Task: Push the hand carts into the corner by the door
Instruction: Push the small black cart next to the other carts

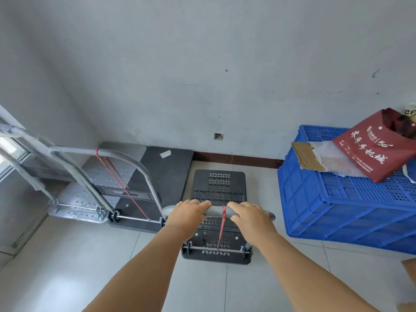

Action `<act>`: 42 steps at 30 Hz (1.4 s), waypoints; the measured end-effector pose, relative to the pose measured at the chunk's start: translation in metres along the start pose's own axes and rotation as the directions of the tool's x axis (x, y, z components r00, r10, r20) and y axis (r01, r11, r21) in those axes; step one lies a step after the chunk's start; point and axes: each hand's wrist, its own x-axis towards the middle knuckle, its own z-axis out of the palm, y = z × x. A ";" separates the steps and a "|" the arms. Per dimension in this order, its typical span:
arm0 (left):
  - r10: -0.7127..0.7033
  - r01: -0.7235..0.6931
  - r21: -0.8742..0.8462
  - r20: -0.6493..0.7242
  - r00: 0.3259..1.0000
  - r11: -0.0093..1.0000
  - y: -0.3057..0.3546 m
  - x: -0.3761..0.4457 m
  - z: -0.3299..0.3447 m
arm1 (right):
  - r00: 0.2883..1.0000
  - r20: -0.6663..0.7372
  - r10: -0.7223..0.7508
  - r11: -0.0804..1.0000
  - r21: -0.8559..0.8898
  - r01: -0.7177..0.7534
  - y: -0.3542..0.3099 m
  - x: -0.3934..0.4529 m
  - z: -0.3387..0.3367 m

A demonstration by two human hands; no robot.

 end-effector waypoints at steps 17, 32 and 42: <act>0.055 -0.055 0.011 0.027 0.998 0.998 -0.083 0.106 -0.040 | 0.999 -0.044 0.018 1.000 -0.005 -0.018 -0.045 0.117 -0.033; 0.023 -0.026 0.057 0.052 0.998 0.998 -0.104 0.170 -0.068 | 0.999 -0.043 0.020 0.999 0.028 -0.019 -0.053 0.179 -0.066; -0.052 0.052 0.002 0.023 0.998 0.999 -0.097 0.161 -0.060 | 0.999 -0.017 0.034 0.999 -0.004 -0.034 -0.055 0.171 -0.067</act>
